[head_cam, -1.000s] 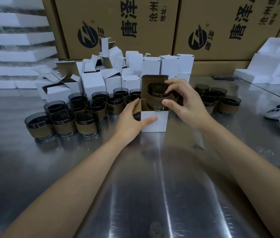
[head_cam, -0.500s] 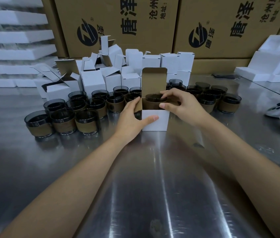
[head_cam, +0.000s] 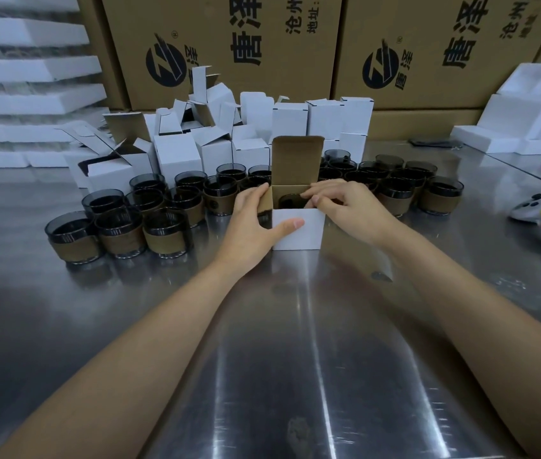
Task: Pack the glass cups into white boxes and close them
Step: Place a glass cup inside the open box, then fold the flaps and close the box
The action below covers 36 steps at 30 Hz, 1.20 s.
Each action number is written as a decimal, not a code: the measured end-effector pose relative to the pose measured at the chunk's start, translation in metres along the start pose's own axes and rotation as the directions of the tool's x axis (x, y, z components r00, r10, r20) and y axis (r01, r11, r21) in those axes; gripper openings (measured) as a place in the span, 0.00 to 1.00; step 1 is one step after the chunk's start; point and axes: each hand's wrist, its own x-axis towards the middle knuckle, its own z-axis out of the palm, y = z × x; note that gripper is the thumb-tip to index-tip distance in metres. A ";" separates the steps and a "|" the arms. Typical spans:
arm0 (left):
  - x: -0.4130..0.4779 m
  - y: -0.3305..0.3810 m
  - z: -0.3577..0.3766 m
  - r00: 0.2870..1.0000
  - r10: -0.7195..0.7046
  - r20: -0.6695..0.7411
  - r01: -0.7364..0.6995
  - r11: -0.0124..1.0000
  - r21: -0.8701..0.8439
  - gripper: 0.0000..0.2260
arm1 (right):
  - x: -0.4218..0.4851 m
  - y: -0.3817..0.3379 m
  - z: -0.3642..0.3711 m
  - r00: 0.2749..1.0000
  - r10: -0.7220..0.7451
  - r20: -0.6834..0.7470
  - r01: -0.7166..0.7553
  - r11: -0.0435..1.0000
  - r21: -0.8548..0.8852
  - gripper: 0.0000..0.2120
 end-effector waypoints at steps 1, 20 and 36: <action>0.000 0.000 -0.001 1.000 0.000 -0.016 0.000 1.000 -0.018 0.37 | -0.001 0.000 0.001 1.000 -0.008 -0.025 0.009 1.000 0.028 0.12; -0.007 0.012 0.002 0.953 0.299 -0.045 -0.298 0.954 0.027 0.10 | 0.005 0.017 0.020 0.939 0.340 0.045 -0.193 0.414 0.890 0.21; -0.004 0.011 0.004 0.933 0.355 -0.059 -0.348 0.932 0.104 0.11 | 0.007 0.021 0.030 0.953 0.281 -0.110 -0.112 0.667 0.736 0.23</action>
